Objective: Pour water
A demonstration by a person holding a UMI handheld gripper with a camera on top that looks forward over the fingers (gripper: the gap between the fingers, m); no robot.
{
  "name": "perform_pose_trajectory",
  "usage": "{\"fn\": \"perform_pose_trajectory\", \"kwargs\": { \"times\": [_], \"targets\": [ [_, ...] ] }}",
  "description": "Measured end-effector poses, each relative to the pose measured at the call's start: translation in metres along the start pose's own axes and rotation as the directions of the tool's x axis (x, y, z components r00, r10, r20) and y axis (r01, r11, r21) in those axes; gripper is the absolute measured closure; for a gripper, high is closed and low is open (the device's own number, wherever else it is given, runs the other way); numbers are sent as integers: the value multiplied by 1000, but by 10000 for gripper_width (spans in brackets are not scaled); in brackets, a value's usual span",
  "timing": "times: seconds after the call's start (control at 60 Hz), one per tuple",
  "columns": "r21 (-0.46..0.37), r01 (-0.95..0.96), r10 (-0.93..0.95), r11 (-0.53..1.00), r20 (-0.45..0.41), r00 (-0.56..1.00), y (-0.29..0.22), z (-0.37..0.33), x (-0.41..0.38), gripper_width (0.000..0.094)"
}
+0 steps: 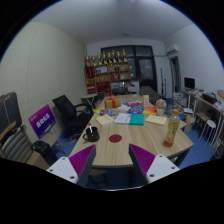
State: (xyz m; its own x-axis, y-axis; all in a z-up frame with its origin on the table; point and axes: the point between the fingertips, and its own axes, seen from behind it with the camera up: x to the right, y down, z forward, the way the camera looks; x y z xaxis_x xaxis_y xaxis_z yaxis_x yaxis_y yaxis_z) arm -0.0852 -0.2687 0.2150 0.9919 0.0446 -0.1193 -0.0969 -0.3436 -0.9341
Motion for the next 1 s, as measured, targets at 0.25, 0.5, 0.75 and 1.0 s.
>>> {"fn": "perform_pose_trajectory", "kwargs": {
  "times": [0.25, 0.5, 0.75, 1.0],
  "targets": [
    [25, -16, 20, 1000, -153, 988, 8, 21, 107, 228],
    [70, 33, -14, 997, -257, 966, 4, 116, 279, 224],
    [128, -16, 44, 992, -224, 974, 11, 214, 352, 207],
    [200, 38, 15, 979, -259, 966, 7, 258, 362, 491]
  ]
}}
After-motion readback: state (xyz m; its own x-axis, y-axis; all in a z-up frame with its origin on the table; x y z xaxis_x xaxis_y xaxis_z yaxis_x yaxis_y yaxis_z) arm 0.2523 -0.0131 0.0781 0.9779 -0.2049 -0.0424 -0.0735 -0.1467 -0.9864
